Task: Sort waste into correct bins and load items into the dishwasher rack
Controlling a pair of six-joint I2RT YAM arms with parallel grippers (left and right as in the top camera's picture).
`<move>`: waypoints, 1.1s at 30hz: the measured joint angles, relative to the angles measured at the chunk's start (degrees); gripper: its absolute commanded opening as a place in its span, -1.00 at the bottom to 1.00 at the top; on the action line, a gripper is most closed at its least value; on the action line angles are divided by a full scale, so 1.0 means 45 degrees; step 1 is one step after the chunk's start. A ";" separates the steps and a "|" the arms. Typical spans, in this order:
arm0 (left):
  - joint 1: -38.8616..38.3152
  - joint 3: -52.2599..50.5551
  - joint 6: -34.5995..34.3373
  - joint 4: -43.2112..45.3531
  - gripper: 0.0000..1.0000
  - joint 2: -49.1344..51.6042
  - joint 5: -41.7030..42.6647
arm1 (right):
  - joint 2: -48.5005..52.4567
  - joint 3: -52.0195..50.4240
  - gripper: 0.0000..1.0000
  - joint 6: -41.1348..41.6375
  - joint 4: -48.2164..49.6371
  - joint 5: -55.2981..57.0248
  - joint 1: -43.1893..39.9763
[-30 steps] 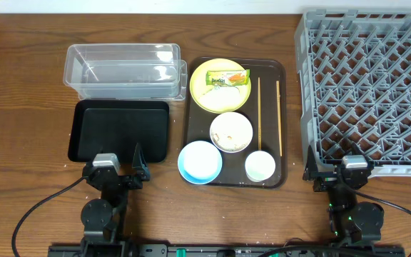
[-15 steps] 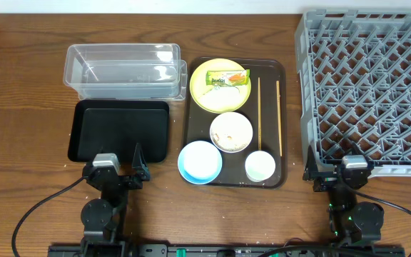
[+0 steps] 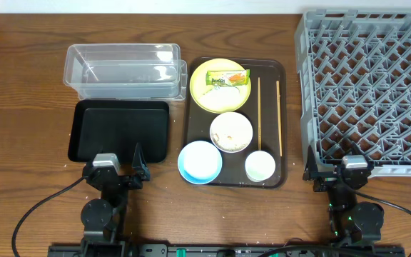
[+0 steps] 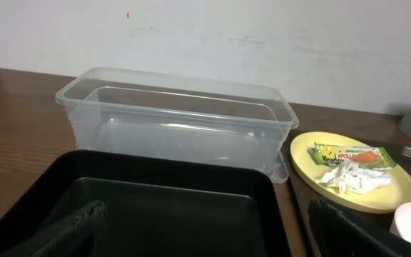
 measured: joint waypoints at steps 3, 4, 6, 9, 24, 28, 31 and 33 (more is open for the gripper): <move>0.0000 0.0000 0.0000 0.0000 0.82 0.0000 0.0000 | 0.0000 0.0000 0.99 0.0000 0.0005 0.0000 0.0000; 0.0000 0.0000 0.0000 0.0000 0.82 0.0000 0.0000 | 0.0000 0.0000 0.98 0.0000 0.0005 0.0000 0.0000; 0.0000 0.0000 0.0000 0.0000 0.82 0.0000 0.0000 | 0.0000 0.0000 0.98 0.0000 0.0024 0.0005 0.0000; 0.0000 0.0000 -0.0005 0.0000 0.82 0.0000 0.0000 | 0.0000 0.0000 0.98 0.0000 0.0010 0.0010 0.0000; 0.0000 0.0000 0.0000 0.0010 0.82 0.0000 0.0010 | 0.0000 0.0000 0.99 0.0000 0.0102 -0.0044 0.0000; 0.0000 0.0131 0.0000 -0.0180 0.82 0.0000 0.0044 | 0.0005 0.0000 0.98 0.0000 0.0763 -0.0131 0.0000; 0.0000 0.0238 0.0000 -0.0359 0.82 0.0000 0.0034 | 0.0000 -0.0005 0.98 0.0000 0.1826 -0.0233 0.0000; 0.0000 0.0359 -0.0005 -0.0495 0.82 0.0000 0.0039 | 0.0005 -0.0005 0.99 0.0000 0.2667 -0.0282 0.0005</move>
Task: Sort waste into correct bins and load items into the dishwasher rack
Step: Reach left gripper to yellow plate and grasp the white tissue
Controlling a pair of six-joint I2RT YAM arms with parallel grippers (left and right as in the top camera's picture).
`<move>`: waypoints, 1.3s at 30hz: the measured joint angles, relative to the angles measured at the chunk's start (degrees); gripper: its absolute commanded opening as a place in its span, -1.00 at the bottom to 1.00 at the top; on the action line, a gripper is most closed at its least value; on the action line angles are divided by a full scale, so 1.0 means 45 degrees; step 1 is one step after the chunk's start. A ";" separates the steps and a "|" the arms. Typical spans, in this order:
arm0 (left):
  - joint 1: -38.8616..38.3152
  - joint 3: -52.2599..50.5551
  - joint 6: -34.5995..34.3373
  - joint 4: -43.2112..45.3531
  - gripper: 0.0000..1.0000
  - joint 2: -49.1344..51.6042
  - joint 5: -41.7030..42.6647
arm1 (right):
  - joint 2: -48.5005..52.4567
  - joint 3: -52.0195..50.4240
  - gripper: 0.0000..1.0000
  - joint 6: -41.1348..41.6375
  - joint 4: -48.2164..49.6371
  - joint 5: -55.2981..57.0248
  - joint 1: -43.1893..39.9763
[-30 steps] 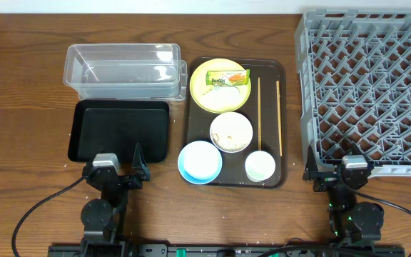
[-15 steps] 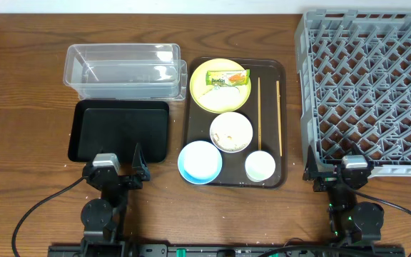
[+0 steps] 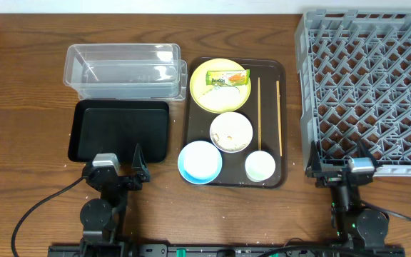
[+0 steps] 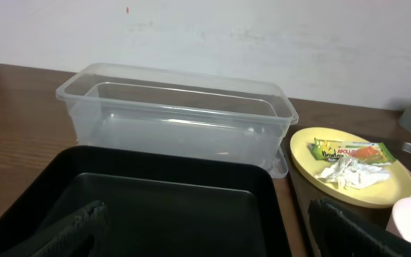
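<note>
On the brown serving tray (image 3: 270,71) sit a yellow plate (image 3: 220,96) carrying a green-orange wrapper (image 3: 227,77) and a crumpled napkin (image 4: 348,173), a white bowl (image 3: 231,132), a blue bowl (image 3: 200,161), a small white cup (image 3: 260,165) and two chopsticks (image 3: 259,114). A clear plastic bin (image 3: 120,68) and a black bin (image 3: 120,130) lie to the left, the grey dishwasher rack (image 3: 369,86) to the right. My left gripper (image 3: 114,168) stands open at the black bin's near edge, holding nothing. My right gripper (image 3: 342,170) sits open by the rack's near left corner.
The wooden table (image 3: 20,107) runs to a white wall (image 4: 262,36) at the back. The rack reaches the table's right edge. Cables trail from both arm bases along the front edge.
The right arm's wrist has shifted a little to the right near the rack's corner. The left wrist view has shifted very slightly. Nothing on the table has moved.
</note>
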 measured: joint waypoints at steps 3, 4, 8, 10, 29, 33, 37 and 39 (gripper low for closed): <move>0.0000 0.0369 0.0005 -0.0039 0.82 0.0005 0.0000 | -0.0005 0.0005 0.99 0.0000 0.0656 -0.0044 0.0000; 0.0000 0.0549 0.0005 -0.0044 0.82 0.0005 -0.0005 | -0.0005 0.0019 0.98 0.0000 0.0690 -0.0049 0.0000; 0.0000 0.1511 0.0015 -0.0029 0.82 0.0117 0.0053 | 0.0049 0.0325 0.99 0.0000 0.0651 -0.0155 0.0000; 0.0000 0.2050 0.0112 -0.0024 0.82 0.0398 0.0257 | 0.0219 0.0699 0.99 -0.0005 0.0495 -0.0238 0.0000; -0.0525 1.4168 0.1292 -0.6076 0.82 1.3323 0.2710 | 1.0015 1.0258 0.99 -0.0680 -0.6237 -0.2152 0.0010; -0.1477 1.7981 0.1676 -0.8631 0.82 1.6660 0.2715 | 1.1919 1.2313 0.99 -0.0714 -0.8218 -0.2317 0.0010; -0.2497 2.1206 0.1865 -1.0365 0.82 1.9744 0.2725 | 1.3211 1.3362 0.99 -0.0947 -0.8888 -0.2370 0.0010; -0.2963 2.2391 0.1967 -1.0904 0.82 2.1124 0.2730 | 1.3605 1.3435 0.98 -0.1025 -0.9122 -0.2375 0.0010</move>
